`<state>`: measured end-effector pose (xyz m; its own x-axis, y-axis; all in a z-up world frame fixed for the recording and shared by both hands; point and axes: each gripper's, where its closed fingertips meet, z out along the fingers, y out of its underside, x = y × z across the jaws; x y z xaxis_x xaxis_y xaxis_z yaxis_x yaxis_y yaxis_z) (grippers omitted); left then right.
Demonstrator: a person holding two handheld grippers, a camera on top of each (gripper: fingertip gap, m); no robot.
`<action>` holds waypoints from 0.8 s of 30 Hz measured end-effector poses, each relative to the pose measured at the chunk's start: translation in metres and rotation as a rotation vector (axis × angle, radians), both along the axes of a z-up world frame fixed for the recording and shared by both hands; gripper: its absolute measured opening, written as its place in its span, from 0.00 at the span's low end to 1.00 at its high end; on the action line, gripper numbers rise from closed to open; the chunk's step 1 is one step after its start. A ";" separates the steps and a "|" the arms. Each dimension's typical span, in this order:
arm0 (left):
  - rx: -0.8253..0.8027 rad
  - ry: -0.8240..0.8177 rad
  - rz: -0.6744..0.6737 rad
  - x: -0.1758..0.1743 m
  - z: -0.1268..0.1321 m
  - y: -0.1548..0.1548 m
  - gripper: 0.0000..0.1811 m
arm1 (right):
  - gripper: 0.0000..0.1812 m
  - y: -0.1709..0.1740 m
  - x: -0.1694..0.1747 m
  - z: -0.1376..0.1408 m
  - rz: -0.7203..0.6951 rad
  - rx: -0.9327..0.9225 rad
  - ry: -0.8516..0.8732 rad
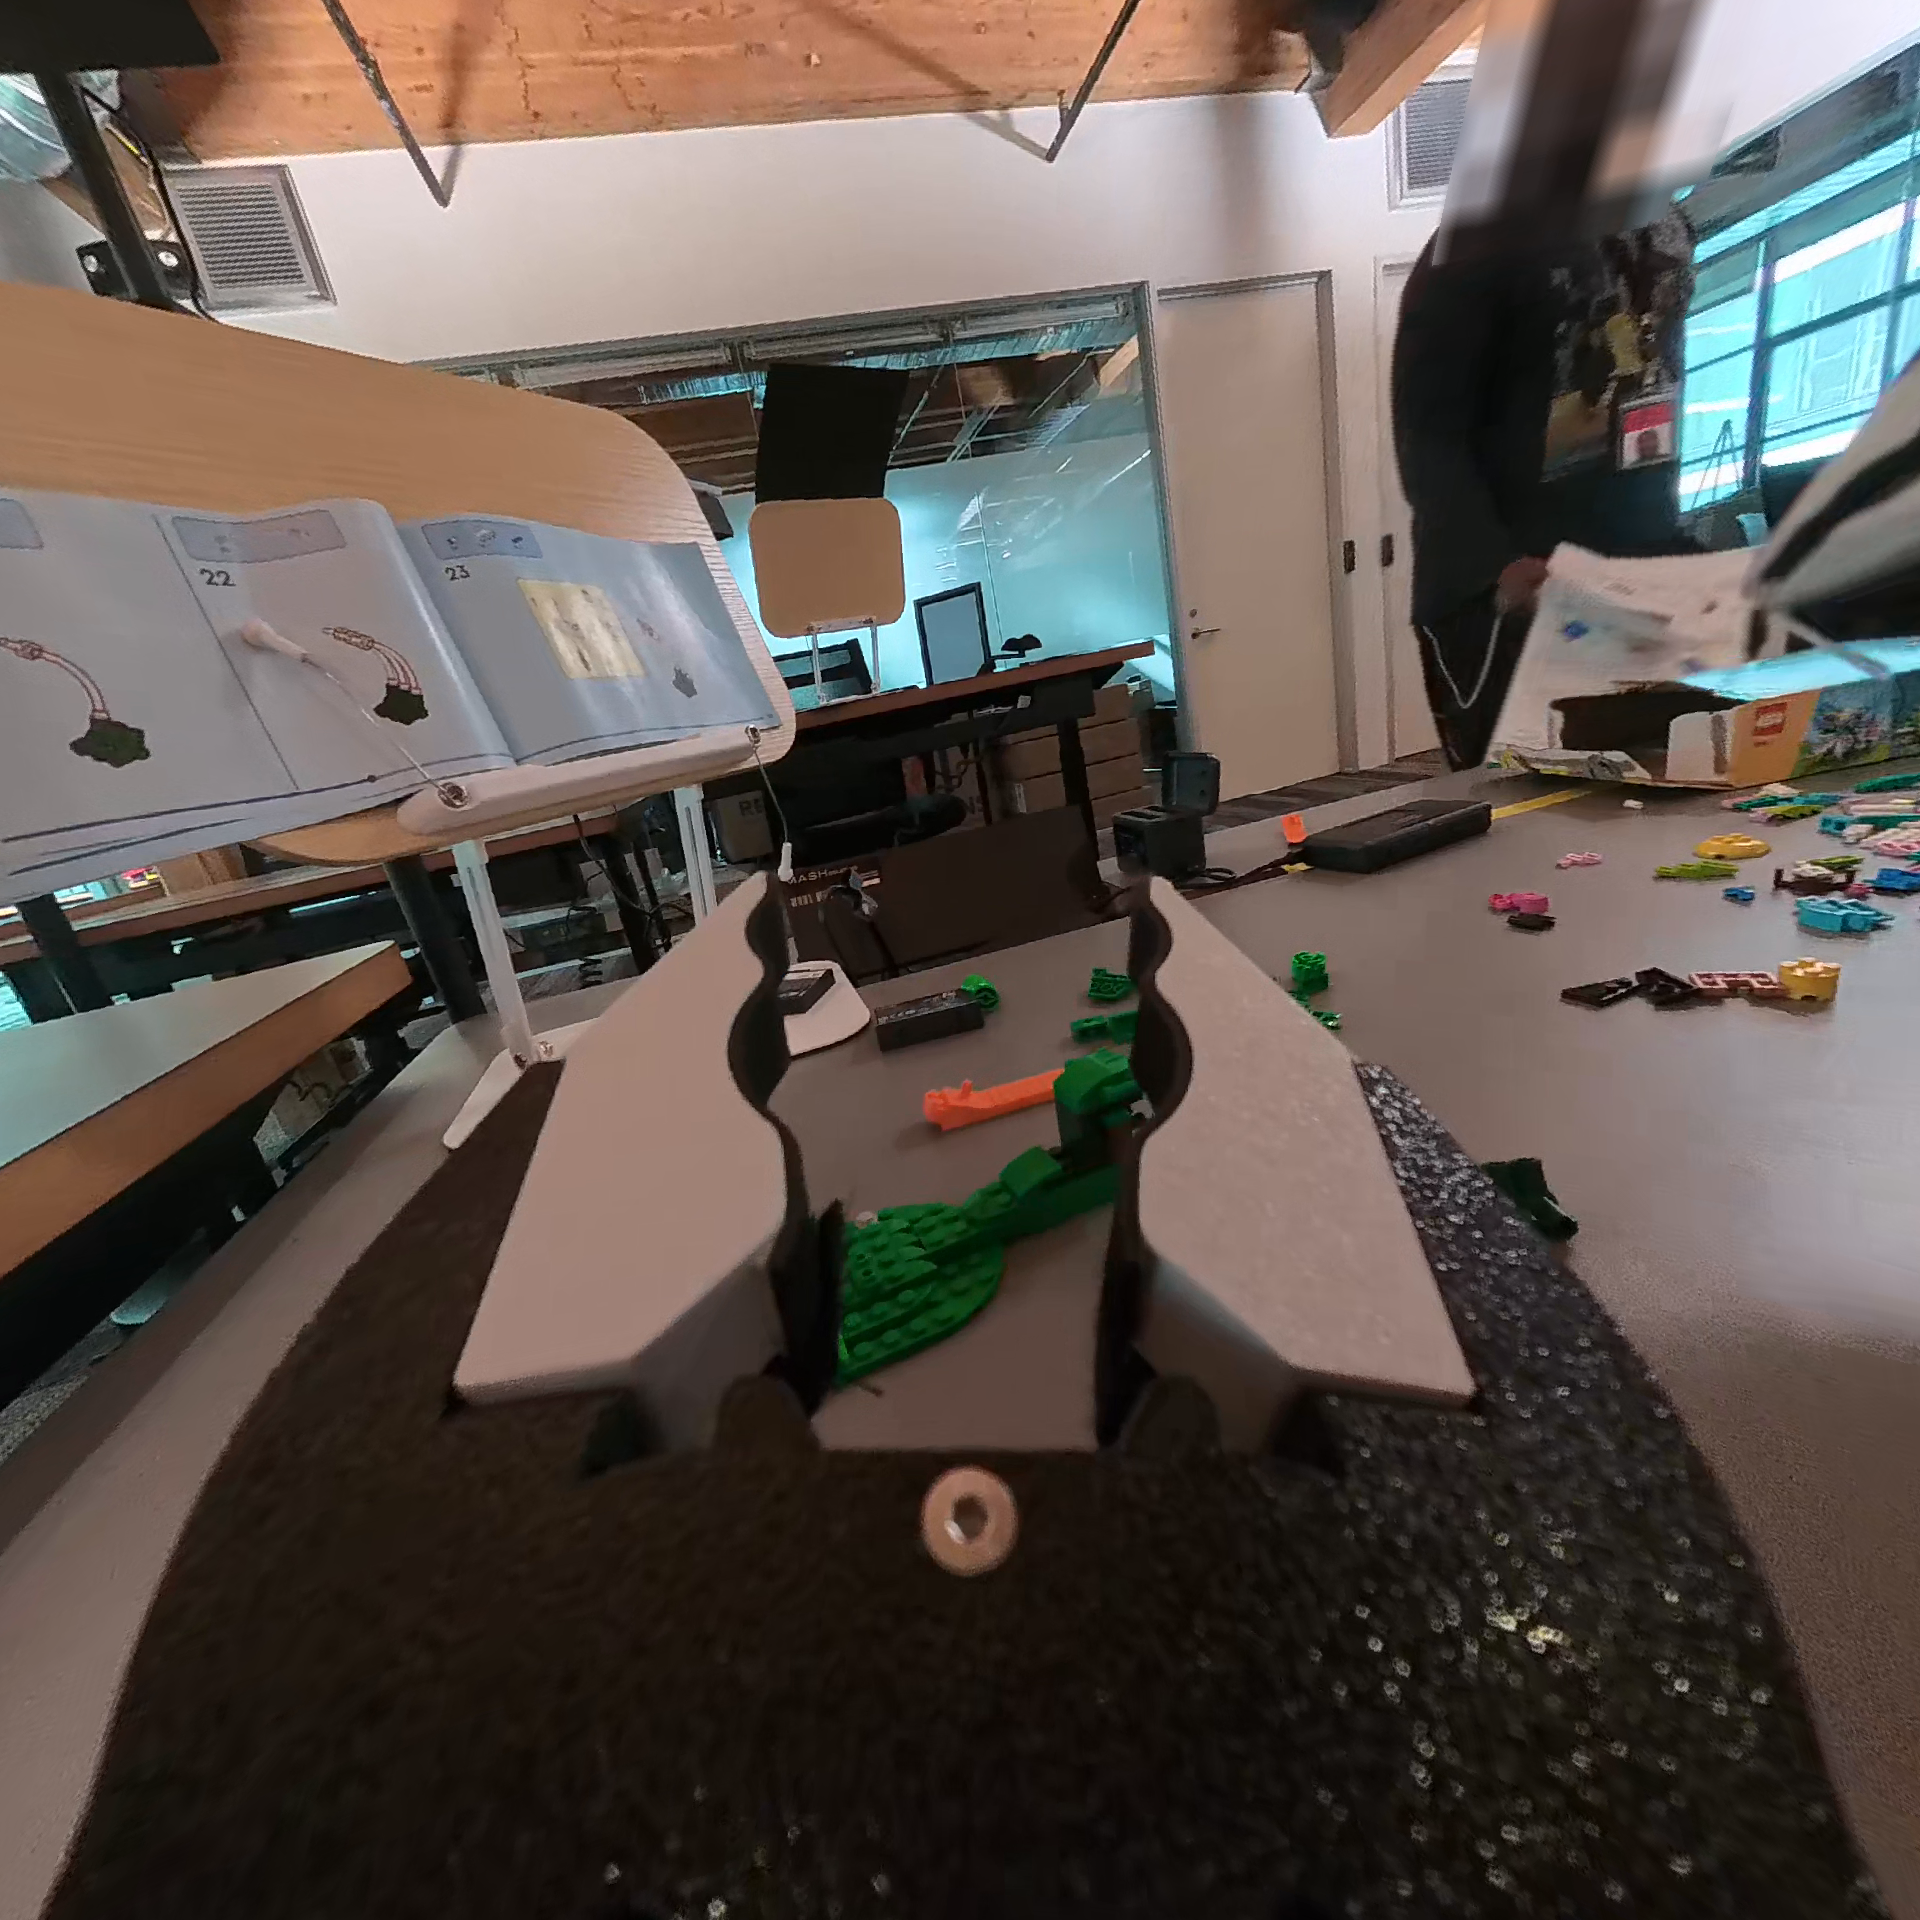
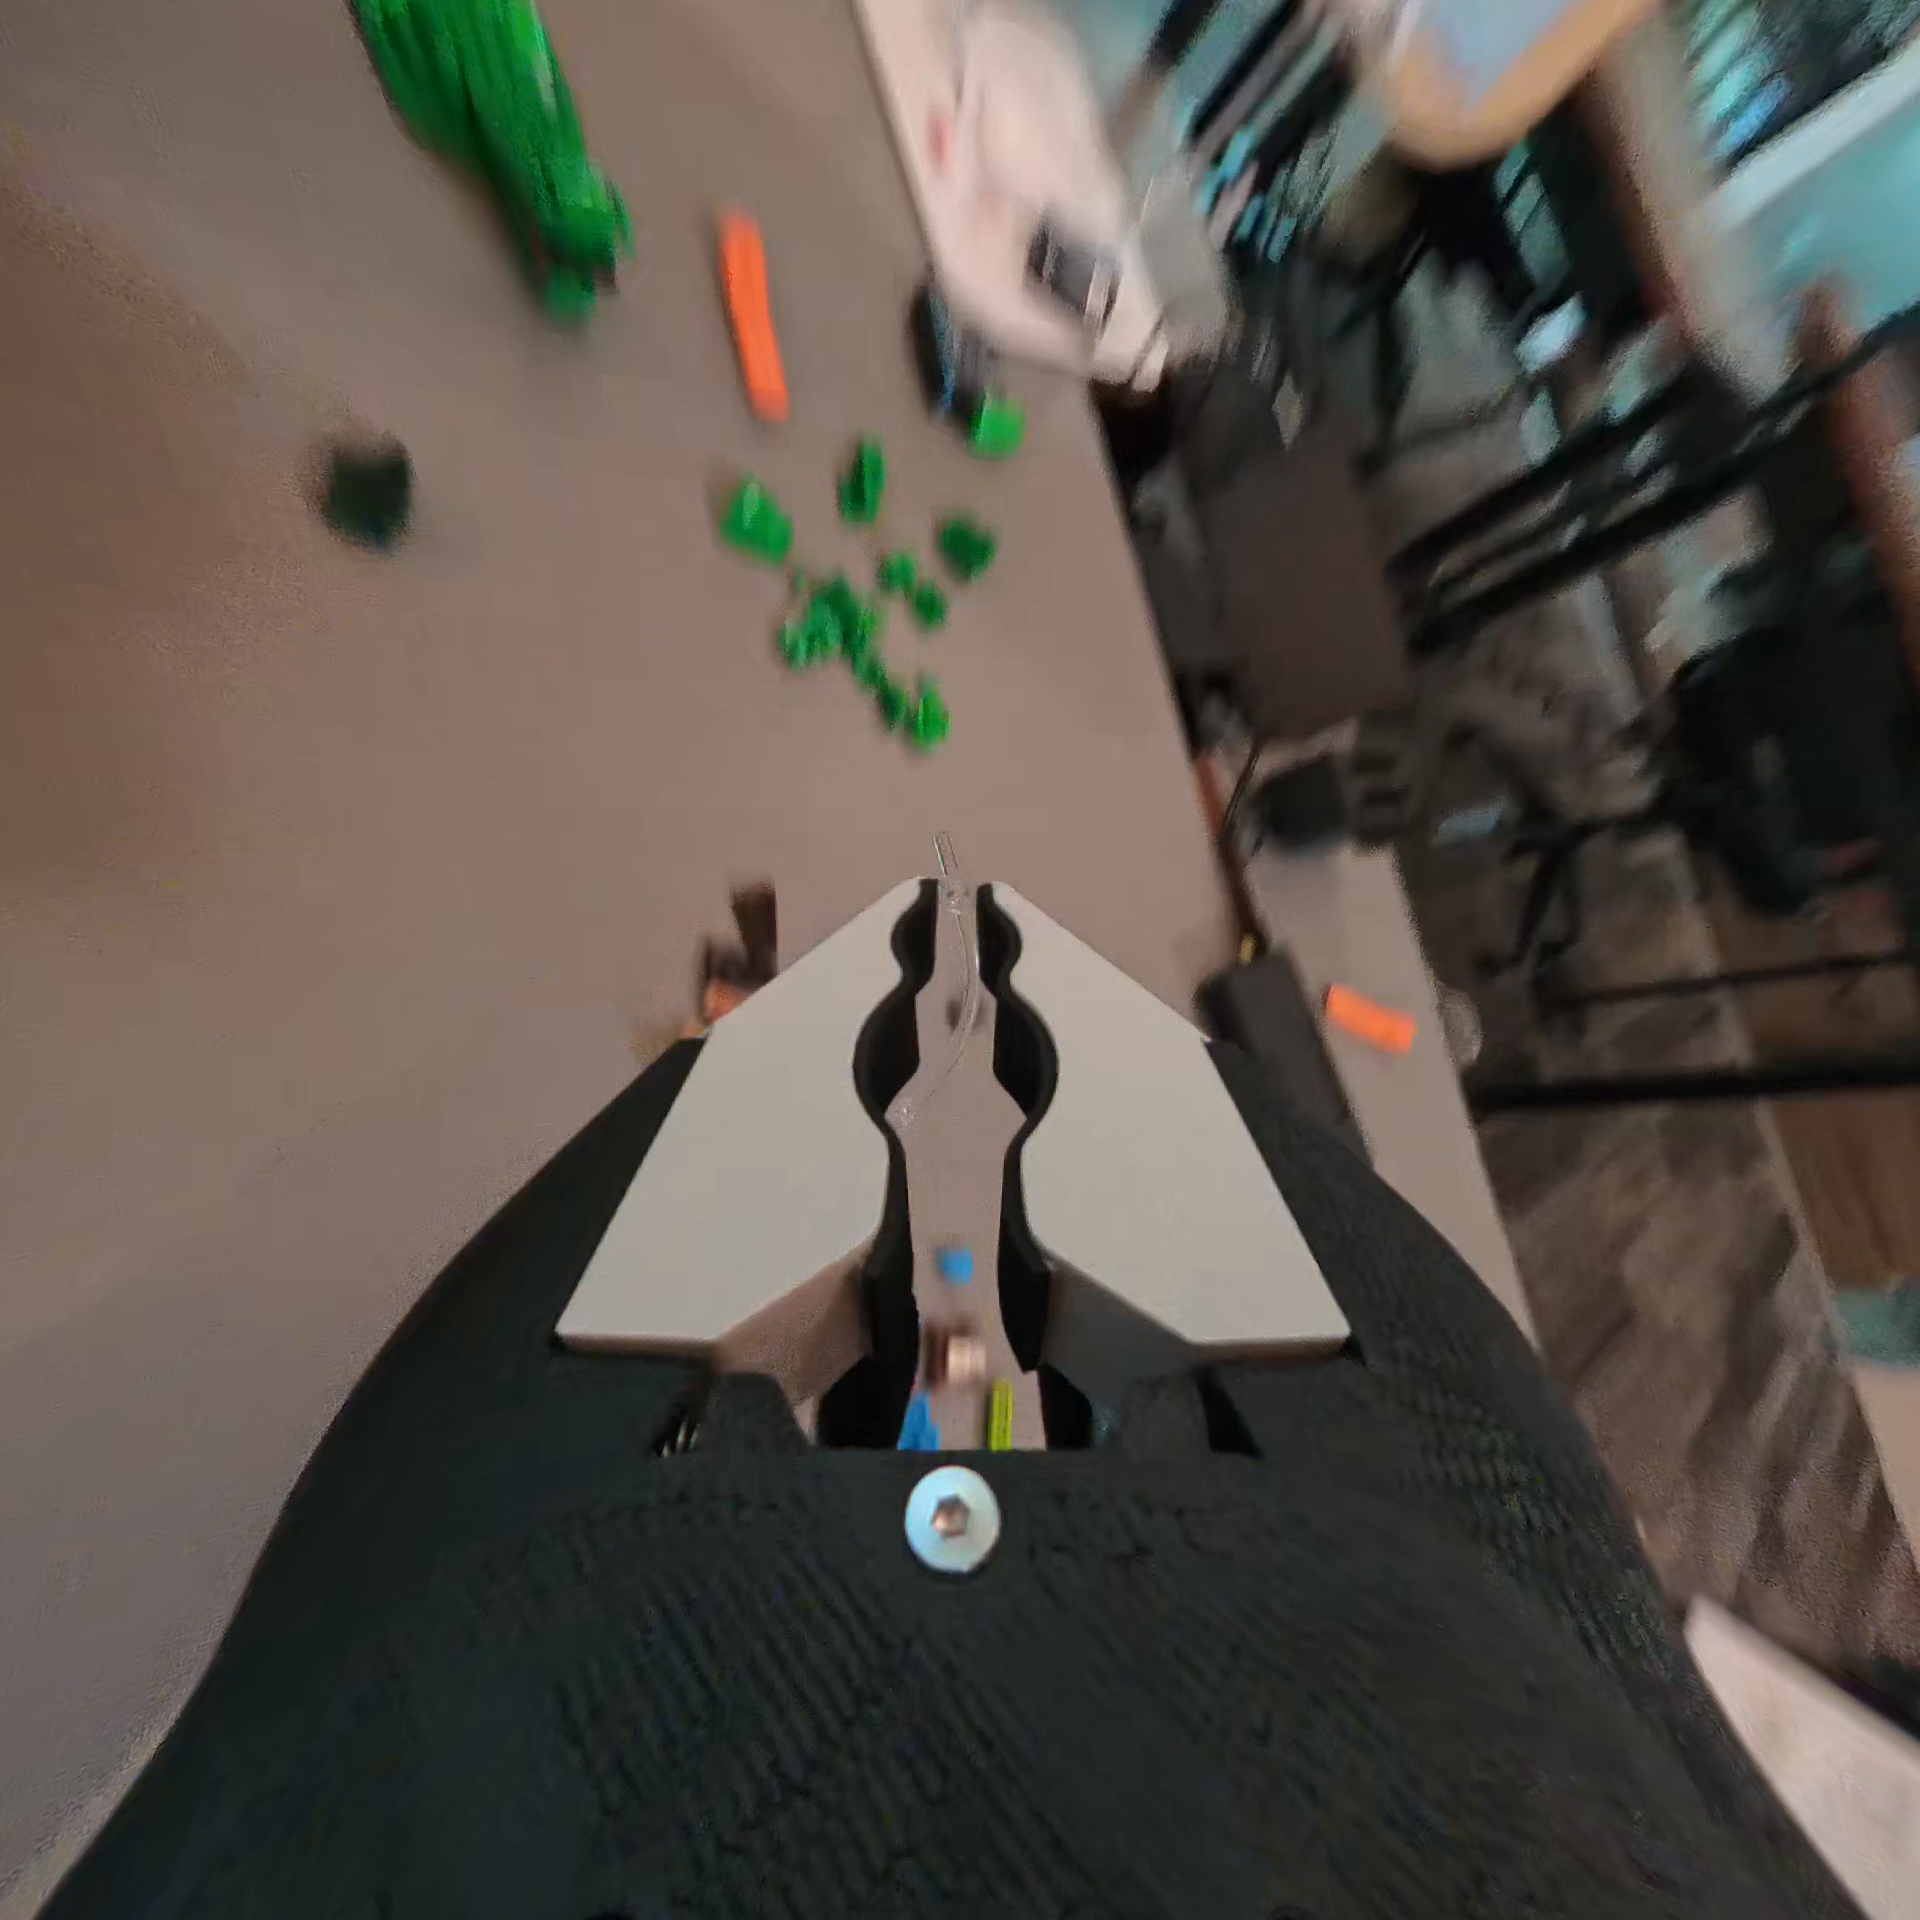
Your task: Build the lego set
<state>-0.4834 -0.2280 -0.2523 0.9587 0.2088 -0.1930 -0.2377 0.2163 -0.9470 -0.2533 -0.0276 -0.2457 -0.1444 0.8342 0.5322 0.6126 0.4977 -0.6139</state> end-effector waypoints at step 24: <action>-0.097 0.067 -0.085 0.020 -0.016 0.014 0.32 | 0.03 -0.083 -0.124 -0.008 0.365 -0.799 0.829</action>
